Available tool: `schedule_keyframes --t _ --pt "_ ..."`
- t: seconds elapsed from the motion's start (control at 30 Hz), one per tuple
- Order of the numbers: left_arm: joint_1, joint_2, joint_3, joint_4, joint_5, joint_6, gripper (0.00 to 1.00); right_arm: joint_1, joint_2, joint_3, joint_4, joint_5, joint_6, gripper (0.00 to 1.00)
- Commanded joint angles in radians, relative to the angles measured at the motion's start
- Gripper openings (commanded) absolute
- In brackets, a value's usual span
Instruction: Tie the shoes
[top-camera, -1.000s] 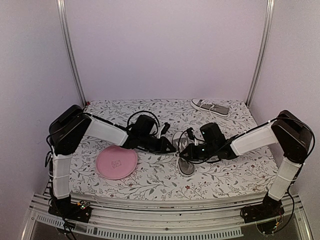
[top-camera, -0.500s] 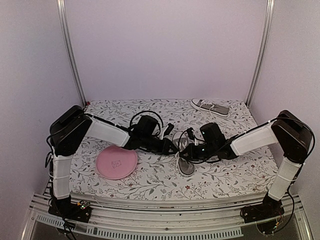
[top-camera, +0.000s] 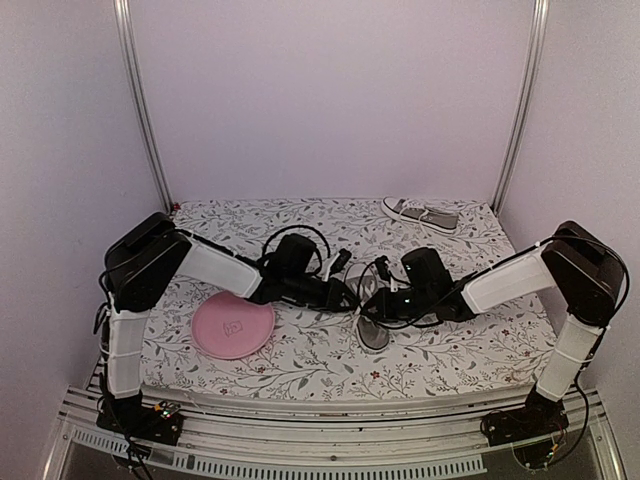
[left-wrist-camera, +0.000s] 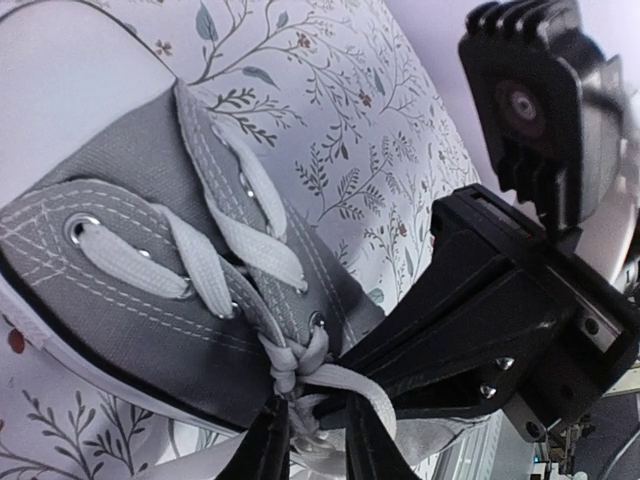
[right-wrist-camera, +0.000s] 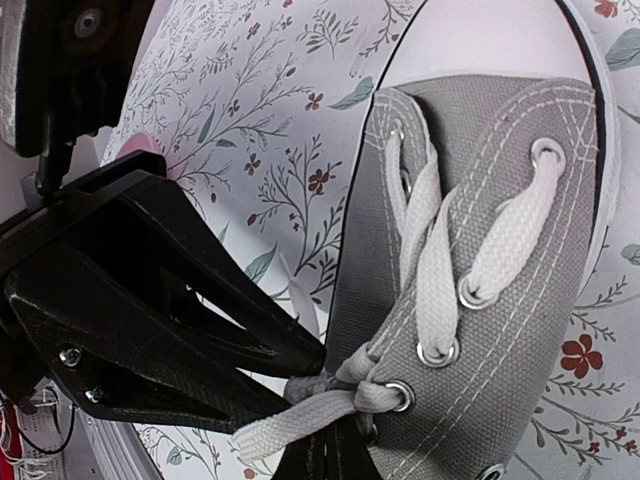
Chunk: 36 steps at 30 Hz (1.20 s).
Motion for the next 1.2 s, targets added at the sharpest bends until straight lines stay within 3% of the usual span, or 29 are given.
schedule_keyframes --t 0.0,0.23,0.5,0.77,1.0,1.17 --pt "-0.012 0.031 -0.014 0.078 0.050 -0.027 0.19 -0.001 0.005 -0.033 0.036 0.001 0.017 0.02" --pt "-0.008 0.035 -0.029 0.097 0.046 -0.056 0.15 -0.001 -0.003 -0.048 0.055 -0.001 0.034 0.02" --pt "-0.002 0.048 -0.052 0.146 0.046 -0.103 0.00 -0.002 -0.021 -0.060 0.081 -0.013 0.037 0.02" --pt "0.004 0.031 -0.084 0.182 0.010 -0.139 0.00 -0.003 -0.048 -0.076 0.090 -0.013 0.041 0.03" --pt "0.018 -0.007 -0.143 0.244 -0.029 -0.185 0.00 -0.013 -0.139 -0.122 0.080 -0.005 0.028 0.29" --pt "0.017 -0.027 -0.168 0.278 -0.047 -0.201 0.00 -0.015 -0.152 -0.131 0.057 -0.012 0.005 0.34"
